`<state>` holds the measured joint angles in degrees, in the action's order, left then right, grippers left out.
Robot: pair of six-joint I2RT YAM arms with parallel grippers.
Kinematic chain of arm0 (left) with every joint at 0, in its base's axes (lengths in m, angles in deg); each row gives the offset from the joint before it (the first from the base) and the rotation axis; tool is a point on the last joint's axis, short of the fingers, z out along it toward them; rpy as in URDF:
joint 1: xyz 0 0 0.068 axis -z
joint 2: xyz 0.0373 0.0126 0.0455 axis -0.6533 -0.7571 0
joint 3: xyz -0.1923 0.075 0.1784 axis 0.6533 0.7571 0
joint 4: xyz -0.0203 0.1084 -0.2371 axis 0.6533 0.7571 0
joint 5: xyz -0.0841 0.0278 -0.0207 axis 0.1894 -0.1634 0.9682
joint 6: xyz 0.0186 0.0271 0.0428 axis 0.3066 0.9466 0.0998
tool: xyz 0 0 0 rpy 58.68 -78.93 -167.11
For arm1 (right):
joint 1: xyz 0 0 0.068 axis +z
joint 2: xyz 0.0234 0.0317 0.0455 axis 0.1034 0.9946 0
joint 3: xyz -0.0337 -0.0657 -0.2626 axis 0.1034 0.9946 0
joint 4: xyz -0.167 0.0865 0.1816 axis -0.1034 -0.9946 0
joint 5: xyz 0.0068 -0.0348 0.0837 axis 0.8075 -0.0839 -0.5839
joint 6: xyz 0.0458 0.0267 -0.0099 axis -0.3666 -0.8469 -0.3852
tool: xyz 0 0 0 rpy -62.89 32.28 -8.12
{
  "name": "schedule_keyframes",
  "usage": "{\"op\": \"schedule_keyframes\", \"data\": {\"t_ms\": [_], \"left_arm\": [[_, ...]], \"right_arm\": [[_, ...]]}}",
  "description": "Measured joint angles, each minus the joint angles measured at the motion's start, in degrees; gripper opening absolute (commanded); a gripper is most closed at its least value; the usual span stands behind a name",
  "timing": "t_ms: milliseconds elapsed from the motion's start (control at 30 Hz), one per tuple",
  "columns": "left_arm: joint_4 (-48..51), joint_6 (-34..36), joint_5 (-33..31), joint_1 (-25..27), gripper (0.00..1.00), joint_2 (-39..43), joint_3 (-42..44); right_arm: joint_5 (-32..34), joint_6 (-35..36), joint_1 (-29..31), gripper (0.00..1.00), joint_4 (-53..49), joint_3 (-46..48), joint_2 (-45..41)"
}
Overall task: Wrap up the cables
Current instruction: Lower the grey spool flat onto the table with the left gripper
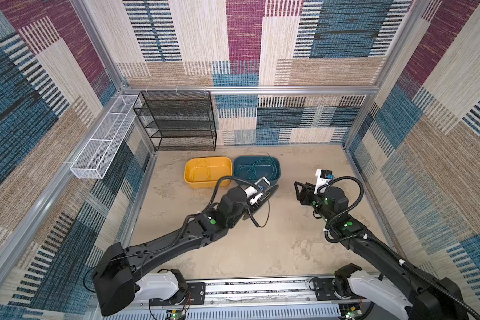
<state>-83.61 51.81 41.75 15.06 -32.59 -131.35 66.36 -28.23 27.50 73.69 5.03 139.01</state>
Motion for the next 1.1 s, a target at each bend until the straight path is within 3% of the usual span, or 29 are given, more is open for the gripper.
{"op": "schedule_keyframes", "data": {"t_ms": [333, 600, 733, 867, 967, 1100], "left_arm": [[-28.41, 31.95, -13.35, 10.91, 0.0, -18.4, 7.65], [-45.24, 47.39, -18.86, 14.58, 0.0, -31.34, 9.09], [-48.54, 49.9, -21.49, 15.69, 0.07, -35.6, 9.38], [-47.74, 49.31, -23.28, 16.17, 0.38, -36.89, 9.2], [-40.0, 44.63, -23.54, 16.35, 0.53, -34.01, 9.01], [-23.65, 33.7, -22.82, 16.63, 0.64, -27.65, 6.34]], "right_arm": [[1.95, 0.2, -1.46, 0.6, -1.75, 1.07, -1.92], [1.75, 0.17, -1.7, 0.62, -1.53, 2.25, -2.51], [1.27, 0.15, -1.79, 0.64, -1.55, 2.84, -2.93], [0.26, 0.13, -1.81, 0.67, -1.51, 3.23, -2.99], [0.15, 0.13, -1.81, 0.69, -1.55, 3.23, -3.19], [-0.24, 0.13, -1.92, 0.7, -1.49, 3.23, -3.45]]}}
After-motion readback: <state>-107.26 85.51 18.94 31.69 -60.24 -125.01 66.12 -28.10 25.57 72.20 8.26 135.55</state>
